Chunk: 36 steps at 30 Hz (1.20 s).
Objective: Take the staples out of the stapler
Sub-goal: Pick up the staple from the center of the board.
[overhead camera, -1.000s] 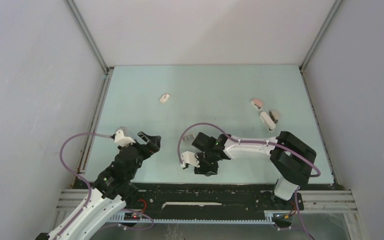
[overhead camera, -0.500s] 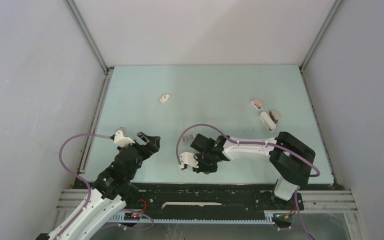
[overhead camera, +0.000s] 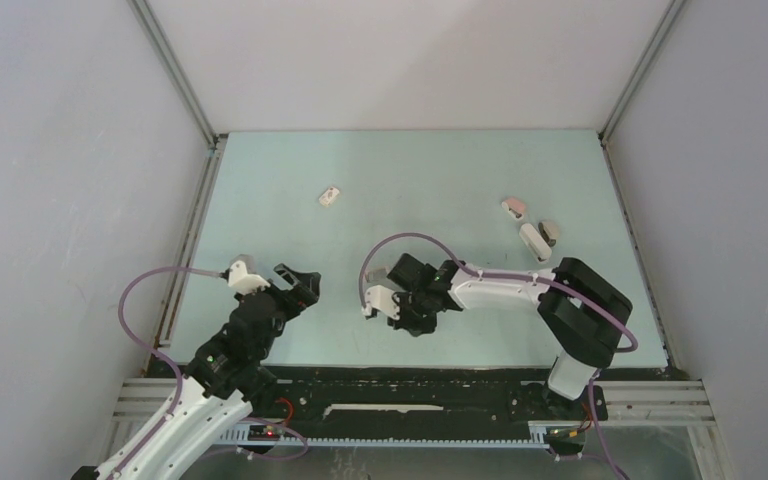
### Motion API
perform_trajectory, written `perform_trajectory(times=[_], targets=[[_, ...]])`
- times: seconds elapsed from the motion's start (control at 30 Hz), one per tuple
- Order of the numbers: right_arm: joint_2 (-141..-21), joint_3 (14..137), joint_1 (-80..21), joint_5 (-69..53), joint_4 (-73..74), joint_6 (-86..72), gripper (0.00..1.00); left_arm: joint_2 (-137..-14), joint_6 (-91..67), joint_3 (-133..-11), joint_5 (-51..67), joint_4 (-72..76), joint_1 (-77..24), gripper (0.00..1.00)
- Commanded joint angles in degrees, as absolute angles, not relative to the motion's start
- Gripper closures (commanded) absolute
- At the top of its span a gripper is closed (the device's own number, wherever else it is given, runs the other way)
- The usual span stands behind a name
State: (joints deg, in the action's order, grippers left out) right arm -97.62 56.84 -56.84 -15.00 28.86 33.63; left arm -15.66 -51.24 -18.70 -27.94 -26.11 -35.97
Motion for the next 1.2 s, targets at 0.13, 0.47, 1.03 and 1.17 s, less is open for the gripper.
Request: perform_trajectory(times=[0.13,0.47,1.03,1.17], targets=[[-100.04,60.45,-52.67,-12.88,27.07,30.00,0.84,-16.83,-52.34,-19.27,-29.45,-25.01,-35.68,0.00],[-99.89,62.81,-50.15,-15.79,27.68,26.46,0.85,-18.83,-52.49,-19.07,-28.79,-23.32,-35.68,0.00],[-99.26,69.36,-48.98,-21.06,28.00,12.97,0.84,-20.55,-52.82,-19.25,-28.67,-22.72,-35.61,0.00],[-99.56,71.54,-48.56,-22.41,27.45,9.04,0.85,-21.07,-52.82,-19.46,-28.76,-22.52,-35.68,0.00]])
